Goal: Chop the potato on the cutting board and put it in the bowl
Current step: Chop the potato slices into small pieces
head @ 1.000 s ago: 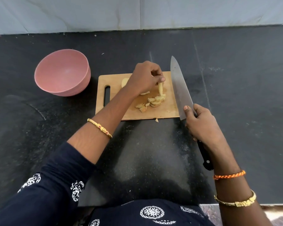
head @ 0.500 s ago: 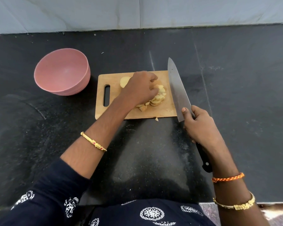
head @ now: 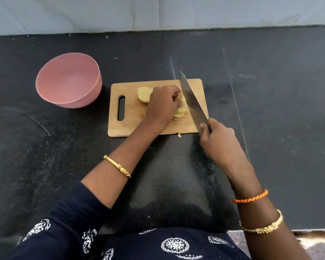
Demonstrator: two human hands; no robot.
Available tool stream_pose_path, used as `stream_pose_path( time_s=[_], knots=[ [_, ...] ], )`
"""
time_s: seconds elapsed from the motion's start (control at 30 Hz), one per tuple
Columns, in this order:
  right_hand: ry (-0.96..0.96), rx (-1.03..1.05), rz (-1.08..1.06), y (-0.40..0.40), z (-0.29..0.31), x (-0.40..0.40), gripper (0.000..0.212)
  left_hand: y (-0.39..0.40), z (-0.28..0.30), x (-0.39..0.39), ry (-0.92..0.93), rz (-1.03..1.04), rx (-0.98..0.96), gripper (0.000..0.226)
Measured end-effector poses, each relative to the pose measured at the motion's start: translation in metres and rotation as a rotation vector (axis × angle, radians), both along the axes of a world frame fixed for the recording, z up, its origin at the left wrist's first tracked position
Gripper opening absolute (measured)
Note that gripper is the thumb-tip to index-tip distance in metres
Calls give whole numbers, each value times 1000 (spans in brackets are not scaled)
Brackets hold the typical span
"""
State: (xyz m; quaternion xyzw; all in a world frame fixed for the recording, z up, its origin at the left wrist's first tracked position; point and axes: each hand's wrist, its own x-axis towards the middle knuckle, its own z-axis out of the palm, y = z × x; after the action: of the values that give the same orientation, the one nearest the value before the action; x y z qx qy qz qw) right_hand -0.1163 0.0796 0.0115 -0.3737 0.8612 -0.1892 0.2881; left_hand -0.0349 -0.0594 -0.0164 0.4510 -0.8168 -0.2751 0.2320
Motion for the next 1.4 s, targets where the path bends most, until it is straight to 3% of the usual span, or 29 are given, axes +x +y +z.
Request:
stream_pose_path(
  time_s=[0.23,0.43,0.63,0.87,1.4],
  knots=[
    [143,161,96,-13,11,4,7,0,-1,-2,32,39,-1,10],
    [141,228,123,18,17,8,12,2,-2,-2,51,52,5,4],
    [98,40,-8,23,30,-9,29,0,2,1,-9,35,25,50],
    [58,14,38,-12,11,-7,22,2,3,2,-5,-12,50,66],
    [74,-13,72,-19,3,0,23,-6,4,3,47,8,35,68]
  ],
)
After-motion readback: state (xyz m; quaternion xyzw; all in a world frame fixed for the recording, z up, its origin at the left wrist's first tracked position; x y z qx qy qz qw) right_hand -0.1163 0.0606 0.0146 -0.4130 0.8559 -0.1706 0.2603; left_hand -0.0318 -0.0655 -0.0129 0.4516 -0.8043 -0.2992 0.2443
